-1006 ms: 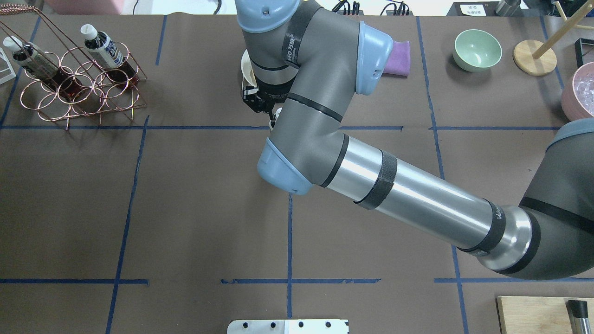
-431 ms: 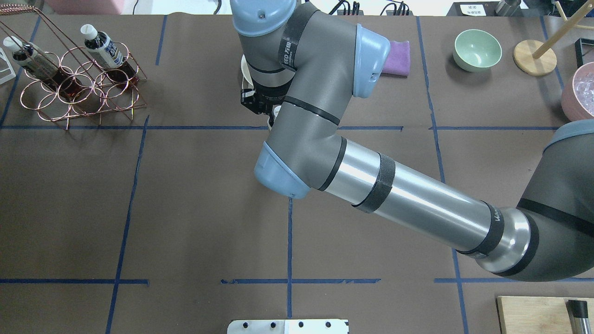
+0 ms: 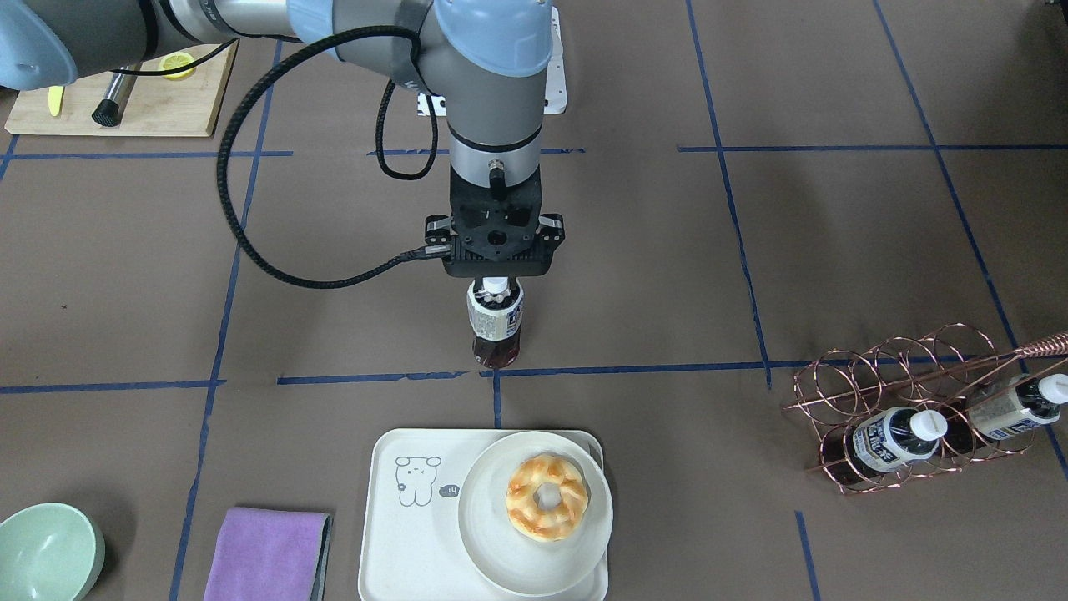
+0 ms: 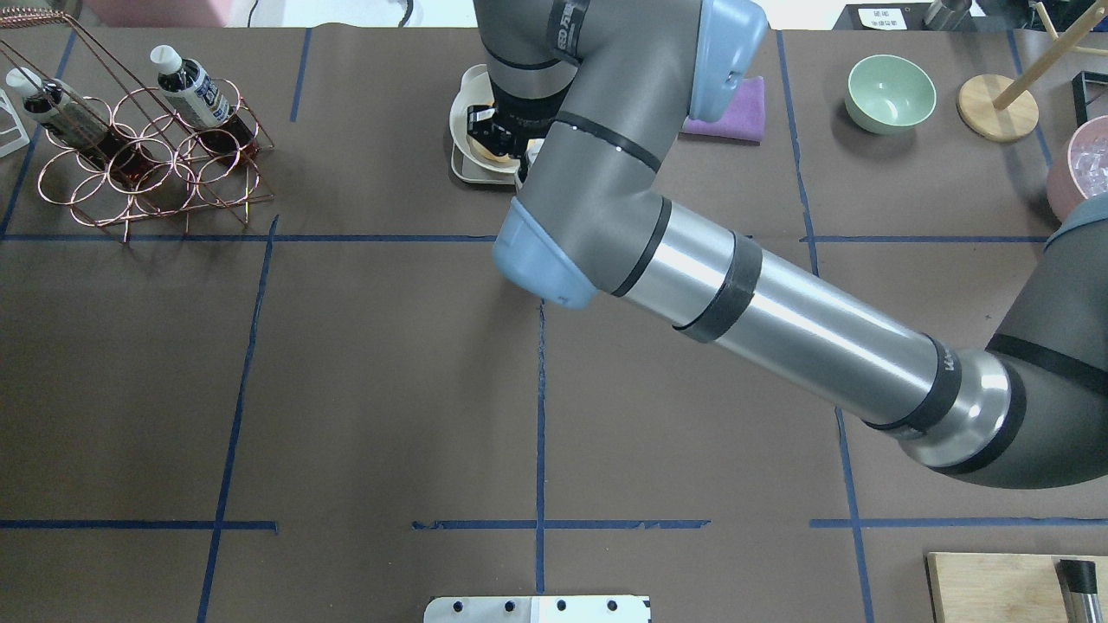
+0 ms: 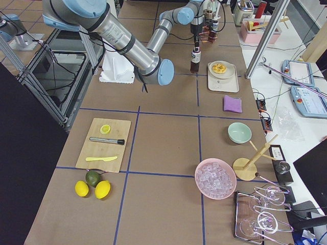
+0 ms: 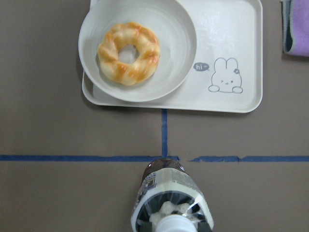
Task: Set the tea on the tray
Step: 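Lift the bottle and move it over the tray beside the plate, then lower the bottle onto the tray corner and open the right gripper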
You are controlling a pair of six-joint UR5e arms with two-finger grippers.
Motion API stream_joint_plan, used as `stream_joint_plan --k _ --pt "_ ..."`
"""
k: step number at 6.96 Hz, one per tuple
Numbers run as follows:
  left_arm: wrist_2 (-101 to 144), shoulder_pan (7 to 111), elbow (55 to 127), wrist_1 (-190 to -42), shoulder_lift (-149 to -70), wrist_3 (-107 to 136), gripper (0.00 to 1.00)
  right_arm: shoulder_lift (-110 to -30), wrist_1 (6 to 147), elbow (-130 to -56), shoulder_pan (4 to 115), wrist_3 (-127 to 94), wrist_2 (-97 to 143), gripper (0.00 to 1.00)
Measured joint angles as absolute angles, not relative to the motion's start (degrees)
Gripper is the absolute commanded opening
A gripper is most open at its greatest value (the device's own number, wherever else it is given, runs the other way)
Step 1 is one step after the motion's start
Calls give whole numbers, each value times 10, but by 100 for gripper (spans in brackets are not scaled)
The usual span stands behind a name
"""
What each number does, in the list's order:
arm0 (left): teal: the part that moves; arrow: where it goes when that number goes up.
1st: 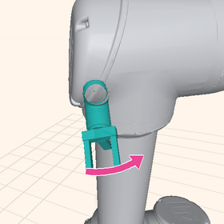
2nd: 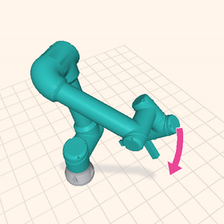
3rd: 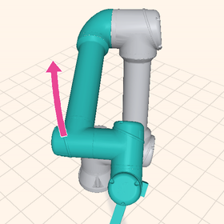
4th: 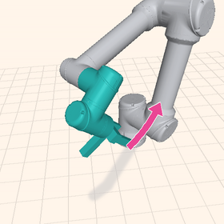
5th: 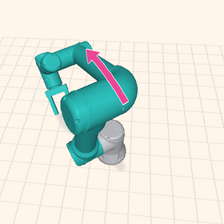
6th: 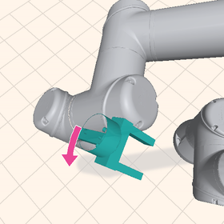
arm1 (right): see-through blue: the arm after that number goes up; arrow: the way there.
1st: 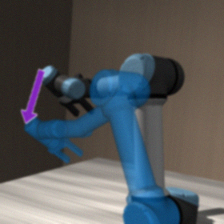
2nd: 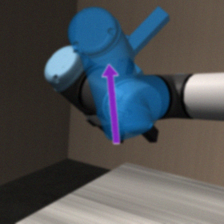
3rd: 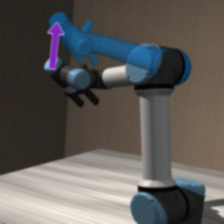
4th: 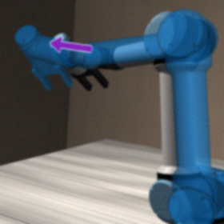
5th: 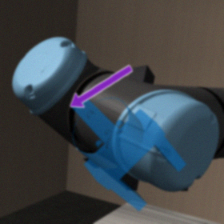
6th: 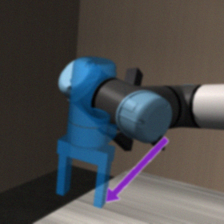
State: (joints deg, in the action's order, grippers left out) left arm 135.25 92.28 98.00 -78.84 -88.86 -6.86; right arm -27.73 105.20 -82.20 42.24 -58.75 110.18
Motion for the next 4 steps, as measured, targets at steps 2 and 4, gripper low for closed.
stream_joint_plan --k 2,4 --pt "1353 922 980 -788 -889 -69 100 -261 1005 -730 486 -537 1150 0" --pt "1353 922 981 -791 -890 -69 100 -238 958 -629 528 -492 1182 0"
